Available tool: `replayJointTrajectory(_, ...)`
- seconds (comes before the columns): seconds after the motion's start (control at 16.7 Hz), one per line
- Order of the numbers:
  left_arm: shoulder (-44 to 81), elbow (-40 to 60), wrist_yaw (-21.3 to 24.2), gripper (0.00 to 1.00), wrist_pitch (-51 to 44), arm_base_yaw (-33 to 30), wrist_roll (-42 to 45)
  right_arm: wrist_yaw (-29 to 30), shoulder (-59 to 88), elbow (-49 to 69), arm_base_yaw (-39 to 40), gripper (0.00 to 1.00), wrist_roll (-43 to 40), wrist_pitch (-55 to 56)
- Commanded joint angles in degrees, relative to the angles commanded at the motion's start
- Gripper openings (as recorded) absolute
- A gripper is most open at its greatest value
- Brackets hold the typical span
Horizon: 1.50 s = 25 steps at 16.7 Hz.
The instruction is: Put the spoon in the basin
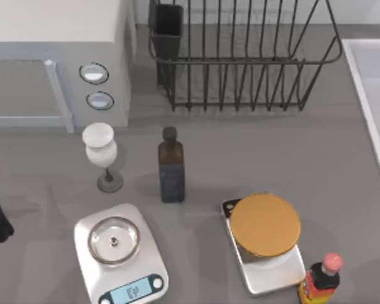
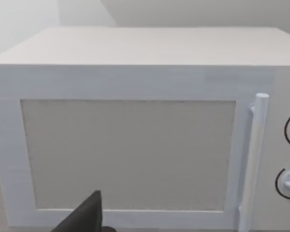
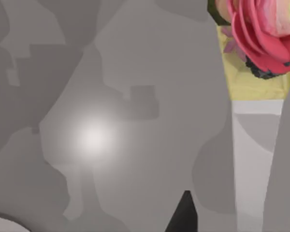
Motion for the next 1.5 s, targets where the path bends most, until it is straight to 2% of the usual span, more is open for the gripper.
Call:
replayJointTrajectory(0.3, 0.0, 0.0, 0.0, 1.0, 0.0, 0.0, 0.0, 0.0, 1.79, 1.64, 0.36, 0.0, 0.38, -0.65)
replayJointTrajectory(0.54, 0.0, 0.0, 0.0, 1.0, 0.0, 0.0, 0.0, 0.1, 11.49, 12.54, 2.4, 0.0, 2.22, -4.93)
replayJointTrajectory(0.78, 0.0, 0.0, 0.0, 1.0, 0.0, 0.0, 0.0, 0.23, 26.92, 32.94, 5.98, 0.0, 5.43, -11.77)
replayJointTrajectory(1.26, 0.0, 0.0, 0.0, 1.0, 0.0, 0.0, 0.0, 0.33, 61.08, 84.25, 14.98, 0.0, 14.98, -26.36)
replayJointTrajectory(1.5, 0.0, 0.0, 0.0, 1.0, 0.0, 0.0, 0.0, 0.58, 73.14, 102.59, 19.05, 0.0, 19.65, -30.63)
